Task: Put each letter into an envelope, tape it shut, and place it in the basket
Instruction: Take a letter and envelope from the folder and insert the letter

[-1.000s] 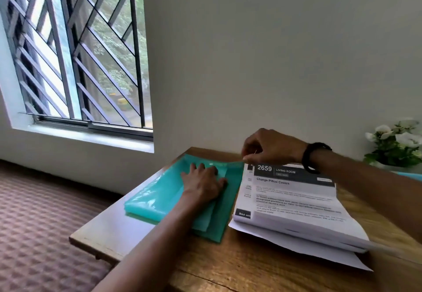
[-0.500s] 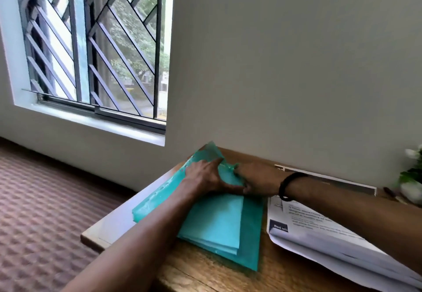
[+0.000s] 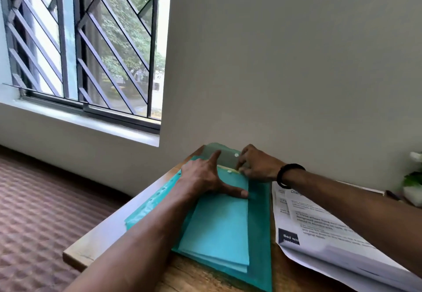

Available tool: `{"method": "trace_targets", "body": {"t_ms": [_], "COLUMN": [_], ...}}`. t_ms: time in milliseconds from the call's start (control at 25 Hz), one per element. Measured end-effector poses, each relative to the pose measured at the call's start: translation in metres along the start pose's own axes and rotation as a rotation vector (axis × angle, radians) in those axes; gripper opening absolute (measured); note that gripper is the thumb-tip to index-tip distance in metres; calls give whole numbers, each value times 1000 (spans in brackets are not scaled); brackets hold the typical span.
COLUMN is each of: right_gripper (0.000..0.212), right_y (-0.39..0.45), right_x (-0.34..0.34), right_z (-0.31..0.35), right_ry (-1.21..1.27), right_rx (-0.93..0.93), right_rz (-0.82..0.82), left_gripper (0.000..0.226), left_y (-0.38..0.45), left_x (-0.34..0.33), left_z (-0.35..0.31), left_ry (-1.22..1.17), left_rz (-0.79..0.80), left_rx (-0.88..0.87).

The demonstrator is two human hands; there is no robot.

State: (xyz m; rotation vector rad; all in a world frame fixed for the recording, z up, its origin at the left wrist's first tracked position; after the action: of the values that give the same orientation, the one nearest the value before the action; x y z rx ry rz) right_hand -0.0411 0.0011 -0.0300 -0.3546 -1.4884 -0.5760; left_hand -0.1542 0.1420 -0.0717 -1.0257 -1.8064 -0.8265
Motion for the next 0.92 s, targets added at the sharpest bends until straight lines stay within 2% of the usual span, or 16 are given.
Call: {"method": "trace_targets", "body": {"t_ms": [240, 400, 560, 640, 800, 920], "right_gripper": [22, 16, 17, 10, 2, 6], "right_y": [14, 21, 28, 30, 38, 43], "right_x": [9, 8, 12, 14, 21, 28], "right_z": [-4, -13, -22, -27, -34, -45], "right_ry": [114, 214, 352, 391, 362, 304], "right_rx": [-104, -108, -191, -228, -231, -251], "right_rz": [164, 166, 116, 46, -253, -432], "left_gripper": [134, 126, 140, 140, 153, 161], "left_y": [0, 1, -3, -6, -12, -14], "left_x": [2, 11, 11, 14, 25, 29], "left_z": [2, 2, 11, 14, 24, 30], "left_ry": [-56, -19, -31, -42, -31, 28], "left_rz": [-68, -236, 34, 107, 271, 354], "left_rx": [-65, -52, -2, -14, 30, 59]}}
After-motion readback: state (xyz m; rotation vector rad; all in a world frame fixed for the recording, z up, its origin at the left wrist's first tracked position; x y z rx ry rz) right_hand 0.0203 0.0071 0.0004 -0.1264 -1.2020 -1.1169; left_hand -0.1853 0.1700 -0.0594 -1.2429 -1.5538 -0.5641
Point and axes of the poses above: each hand's wrist, its own y-axis towards the middle knuckle, its own x-axis out of the back of the hand, z = x × y, the point moved 2 cm from there along y, towards the middle knuckle, and after that the axes turned 3 degrees about x, right-handed, at the moved point
